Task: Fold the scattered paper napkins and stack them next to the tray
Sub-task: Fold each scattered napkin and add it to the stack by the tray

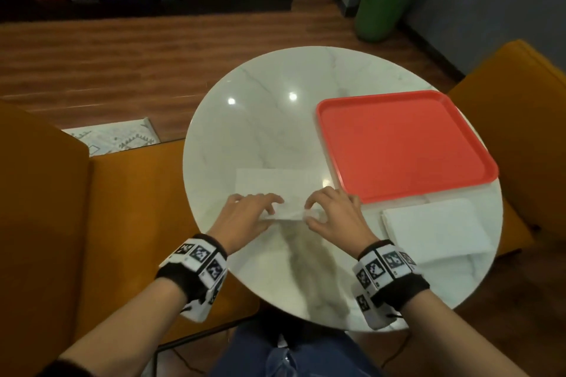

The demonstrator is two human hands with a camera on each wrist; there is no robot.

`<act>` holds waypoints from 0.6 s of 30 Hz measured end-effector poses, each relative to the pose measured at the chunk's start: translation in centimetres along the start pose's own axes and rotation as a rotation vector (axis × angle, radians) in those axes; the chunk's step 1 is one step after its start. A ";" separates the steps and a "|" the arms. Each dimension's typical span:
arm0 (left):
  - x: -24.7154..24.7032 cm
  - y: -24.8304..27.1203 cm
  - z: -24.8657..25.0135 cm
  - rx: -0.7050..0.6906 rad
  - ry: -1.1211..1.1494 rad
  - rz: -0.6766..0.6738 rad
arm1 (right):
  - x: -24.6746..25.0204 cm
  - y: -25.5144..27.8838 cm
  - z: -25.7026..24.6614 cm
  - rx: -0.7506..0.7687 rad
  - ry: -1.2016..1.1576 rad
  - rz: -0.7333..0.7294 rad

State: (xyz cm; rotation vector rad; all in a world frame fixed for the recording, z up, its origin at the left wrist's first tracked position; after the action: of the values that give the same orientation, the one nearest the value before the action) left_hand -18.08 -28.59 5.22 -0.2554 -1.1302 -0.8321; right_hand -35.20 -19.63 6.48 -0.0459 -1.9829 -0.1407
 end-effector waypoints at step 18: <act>1.7 -5.4 -5.8 0.294 0.604 0.123 | -0.9 -3.1 4.9 -0.391 -0.331 0.001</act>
State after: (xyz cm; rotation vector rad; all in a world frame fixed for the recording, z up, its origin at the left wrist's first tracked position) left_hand -17.53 -36.39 2.98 0.1657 -0.6447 -0.5658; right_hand -39.58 -22.15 3.52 -0.3414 -2.2569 -0.5485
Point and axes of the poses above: each hand's wrist, its own y-axis away from the middle knuckle, its own x-axis out of the back of the hand, z = x × y, the point moved 4 cm from there along -y, towards the middle knuckle, and after that the axes turned 6 degrees about x, right-handed, at the moved point
